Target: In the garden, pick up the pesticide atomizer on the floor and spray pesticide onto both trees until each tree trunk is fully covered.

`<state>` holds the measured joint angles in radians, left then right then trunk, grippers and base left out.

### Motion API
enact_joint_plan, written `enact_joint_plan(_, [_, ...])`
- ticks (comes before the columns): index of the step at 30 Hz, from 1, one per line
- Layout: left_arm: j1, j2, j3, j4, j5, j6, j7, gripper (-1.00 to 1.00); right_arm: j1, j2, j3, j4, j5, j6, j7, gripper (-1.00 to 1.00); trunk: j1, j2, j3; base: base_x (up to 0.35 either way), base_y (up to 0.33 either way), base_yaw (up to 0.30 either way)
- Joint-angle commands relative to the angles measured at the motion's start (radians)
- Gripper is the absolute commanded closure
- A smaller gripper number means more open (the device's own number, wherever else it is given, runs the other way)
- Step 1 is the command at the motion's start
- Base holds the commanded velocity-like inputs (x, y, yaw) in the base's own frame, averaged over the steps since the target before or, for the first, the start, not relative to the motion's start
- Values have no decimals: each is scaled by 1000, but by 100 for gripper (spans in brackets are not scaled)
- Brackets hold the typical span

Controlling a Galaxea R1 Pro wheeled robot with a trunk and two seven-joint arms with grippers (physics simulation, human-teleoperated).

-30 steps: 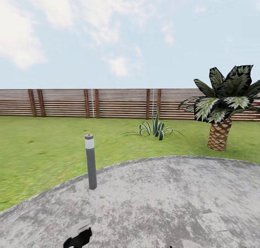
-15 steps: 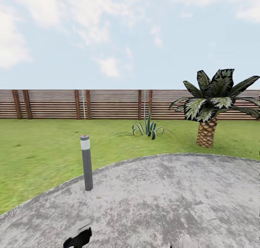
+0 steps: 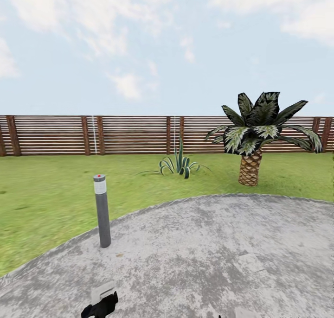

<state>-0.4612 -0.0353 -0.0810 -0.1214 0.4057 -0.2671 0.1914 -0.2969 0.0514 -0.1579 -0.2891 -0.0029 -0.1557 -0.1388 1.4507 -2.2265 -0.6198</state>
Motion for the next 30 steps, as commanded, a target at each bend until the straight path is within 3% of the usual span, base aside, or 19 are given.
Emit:
enact_joint_plan(1, [-1,0,-8,0,7,-3,5,-100,-1,1,-3,1,0,-4,-1,-100,0,-1,-1,5,4,-35])
enact_joint_plan(14, [-1,0,-9,0,7,-3,5,-100,-1,1,-3,1,0,-4,-1,-100,0,-1,-1,106,43,-15])
enact_joint_plan(30, [-1,0,-9,0,7,-3,5,-100,-1,1,-3,1,0,-4,-1,-100,0,-1,5,6,3,-125])
